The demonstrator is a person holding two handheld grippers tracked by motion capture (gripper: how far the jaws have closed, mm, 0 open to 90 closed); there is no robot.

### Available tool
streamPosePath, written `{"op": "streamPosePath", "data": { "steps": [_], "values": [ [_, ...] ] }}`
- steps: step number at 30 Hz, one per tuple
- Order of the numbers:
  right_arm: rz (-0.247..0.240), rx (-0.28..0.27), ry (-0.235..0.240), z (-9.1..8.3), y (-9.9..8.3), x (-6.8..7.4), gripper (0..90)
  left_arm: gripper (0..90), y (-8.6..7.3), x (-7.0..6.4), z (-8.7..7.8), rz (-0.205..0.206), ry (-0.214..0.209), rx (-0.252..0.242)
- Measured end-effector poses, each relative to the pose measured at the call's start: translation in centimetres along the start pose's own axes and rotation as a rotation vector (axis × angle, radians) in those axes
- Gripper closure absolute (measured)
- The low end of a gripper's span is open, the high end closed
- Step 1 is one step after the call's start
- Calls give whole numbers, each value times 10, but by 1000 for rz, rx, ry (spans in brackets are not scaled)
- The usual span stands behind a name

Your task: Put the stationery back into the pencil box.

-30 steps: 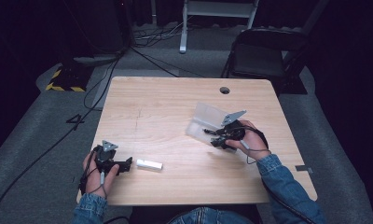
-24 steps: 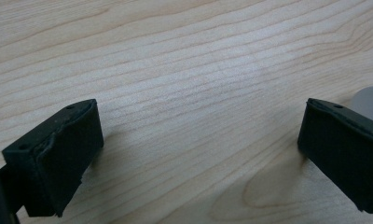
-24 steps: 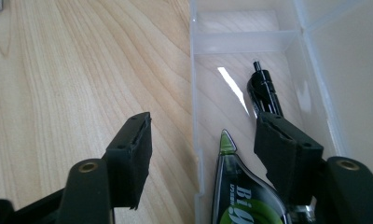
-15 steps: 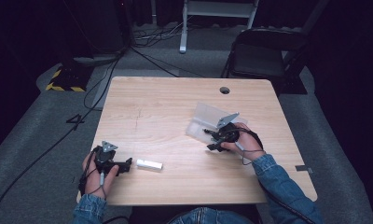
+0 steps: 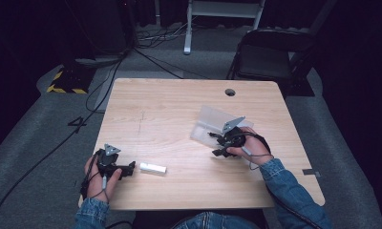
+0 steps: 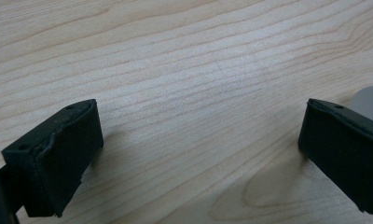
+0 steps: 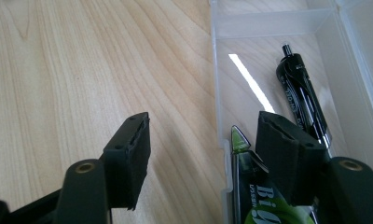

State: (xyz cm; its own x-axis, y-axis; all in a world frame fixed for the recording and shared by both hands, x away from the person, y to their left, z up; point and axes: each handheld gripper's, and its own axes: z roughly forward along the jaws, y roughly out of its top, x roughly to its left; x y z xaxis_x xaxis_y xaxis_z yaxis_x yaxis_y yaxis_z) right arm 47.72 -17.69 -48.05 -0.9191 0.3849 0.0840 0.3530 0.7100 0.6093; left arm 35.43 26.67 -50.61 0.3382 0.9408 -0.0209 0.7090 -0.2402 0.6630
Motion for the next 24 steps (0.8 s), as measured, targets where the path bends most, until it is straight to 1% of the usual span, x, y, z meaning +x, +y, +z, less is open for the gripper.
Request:
{"op": "streamPosePath", "data": {
  "steps": [5, 12, 16, 17, 18, 22, 24],
  "values": [
    [-4, 20, 13, -1, -1, 4, 360, 0, 0, 0, 0, -6, 0, -1],
    [-9, 20, 17, -2, -1, 7, 359, 0, 1, 0, 1, -3, 1, -1],
    [-10, 0, 6, -6, 0, 8, 357, 0, 2, 1, 1, -1, 2, -1],
    [-3, -6, 2, -7, 1, 9, 356, 0, 2, 1, 1, -1, 1, -1],
    [-2, -21, -2, -8, 2, 10, 357, 0, 2, 1, 1, -3, -1, 1],
    [-10, -48, -12, -13, 6, 15, 360, 0, 2, 1, 1, -3, -1, 2],
    [-8, -71, -19, -16, 10, 19, 360, 1, 2, 1, 1, -3, -1, 1]
  ]
}}
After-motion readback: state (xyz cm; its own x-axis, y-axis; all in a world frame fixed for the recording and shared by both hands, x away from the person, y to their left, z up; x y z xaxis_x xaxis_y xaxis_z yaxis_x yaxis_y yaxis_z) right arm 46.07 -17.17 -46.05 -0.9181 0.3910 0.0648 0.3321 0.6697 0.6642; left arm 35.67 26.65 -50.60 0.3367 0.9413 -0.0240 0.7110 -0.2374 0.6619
